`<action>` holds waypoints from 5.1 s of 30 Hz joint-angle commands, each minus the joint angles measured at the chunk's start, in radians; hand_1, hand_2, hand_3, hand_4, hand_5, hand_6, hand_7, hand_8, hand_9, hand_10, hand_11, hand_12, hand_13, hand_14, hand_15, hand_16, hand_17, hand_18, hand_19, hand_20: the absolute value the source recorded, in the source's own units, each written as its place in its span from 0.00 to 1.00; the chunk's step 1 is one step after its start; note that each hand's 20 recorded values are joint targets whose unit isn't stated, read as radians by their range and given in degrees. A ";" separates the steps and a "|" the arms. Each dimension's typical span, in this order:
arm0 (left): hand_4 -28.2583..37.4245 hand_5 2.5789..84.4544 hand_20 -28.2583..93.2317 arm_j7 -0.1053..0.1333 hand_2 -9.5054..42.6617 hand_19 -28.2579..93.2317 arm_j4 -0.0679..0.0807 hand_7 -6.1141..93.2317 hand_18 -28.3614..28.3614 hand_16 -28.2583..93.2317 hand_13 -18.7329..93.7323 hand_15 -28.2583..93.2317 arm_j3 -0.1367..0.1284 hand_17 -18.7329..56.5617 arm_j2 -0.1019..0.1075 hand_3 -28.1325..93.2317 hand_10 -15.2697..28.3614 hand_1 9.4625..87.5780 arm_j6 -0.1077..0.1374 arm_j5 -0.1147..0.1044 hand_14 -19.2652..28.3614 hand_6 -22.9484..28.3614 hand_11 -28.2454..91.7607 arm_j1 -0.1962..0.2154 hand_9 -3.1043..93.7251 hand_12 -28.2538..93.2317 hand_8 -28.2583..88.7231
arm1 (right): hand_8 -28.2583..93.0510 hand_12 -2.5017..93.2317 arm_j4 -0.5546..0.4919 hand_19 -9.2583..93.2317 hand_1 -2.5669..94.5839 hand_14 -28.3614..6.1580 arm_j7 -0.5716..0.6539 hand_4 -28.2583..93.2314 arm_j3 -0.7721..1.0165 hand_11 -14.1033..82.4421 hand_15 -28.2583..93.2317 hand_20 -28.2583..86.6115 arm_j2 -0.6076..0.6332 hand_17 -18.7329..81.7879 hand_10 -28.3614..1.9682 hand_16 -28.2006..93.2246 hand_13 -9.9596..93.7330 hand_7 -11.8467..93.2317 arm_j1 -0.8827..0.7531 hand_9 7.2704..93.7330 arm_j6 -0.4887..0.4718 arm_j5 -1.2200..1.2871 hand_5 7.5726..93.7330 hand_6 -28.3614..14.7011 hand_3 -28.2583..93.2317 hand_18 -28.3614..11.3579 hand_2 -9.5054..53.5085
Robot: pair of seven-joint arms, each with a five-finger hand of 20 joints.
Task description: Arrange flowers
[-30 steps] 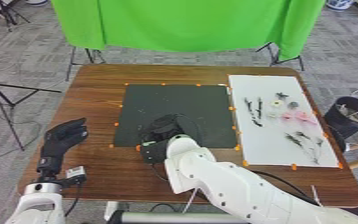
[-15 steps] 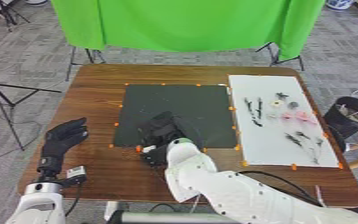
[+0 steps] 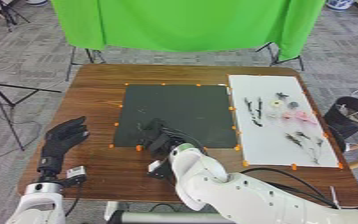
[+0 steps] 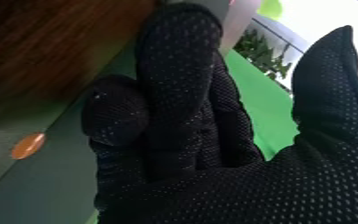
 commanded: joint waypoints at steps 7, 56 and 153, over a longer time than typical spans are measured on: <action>0.24 0.57 0.42 -0.004 0.00 0.35 0.005 0.25 0.72 0.23 0.54 0.45 0.004 0.42 -0.011 0.74 0.61 0.46 -0.010 -0.006 0.72 0.47 0.46 0.005 0.52 0.33 0.17 | 0.19 0.17 -0.013 0.85 0.27 0.65 -0.014 0.19 0.024 0.28 0.60 0.53 -0.008 0.91 0.33 0.40 1.00 0.29 -0.008 0.75 0.017 0.080 0.62 0.53 0.77 0.48 0.20; 0.22 0.59 0.42 -0.011 0.00 0.37 0.016 0.27 0.73 0.23 0.56 0.46 -0.021 0.41 -0.052 0.76 0.63 0.40 -0.068 0.008 0.73 0.45 0.45 -0.007 0.56 0.34 0.15 | 0.20 0.24 -0.349 0.94 0.39 0.69 0.169 0.12 1.311 0.39 0.62 0.50 0.467 0.87 0.45 0.45 1.00 0.28 -0.998 0.92 -0.399 -0.472 0.75 0.52 0.76 0.52 0.00; 0.31 0.45 0.48 0.037 0.00 0.46 -0.007 0.31 0.73 0.22 0.50 0.47 -0.004 0.51 -0.034 0.78 0.56 0.55 0.024 -0.090 0.68 0.45 0.43 0.000 0.34 0.31 0.13 | 0.41 0.26 -0.353 0.94 0.60 0.74 0.048 0.16 0.779 0.51 0.72 0.53 0.290 0.95 0.55 0.38 1.00 0.30 -0.515 1.00 -0.154 -0.343 0.86 0.53 0.71 0.55 0.04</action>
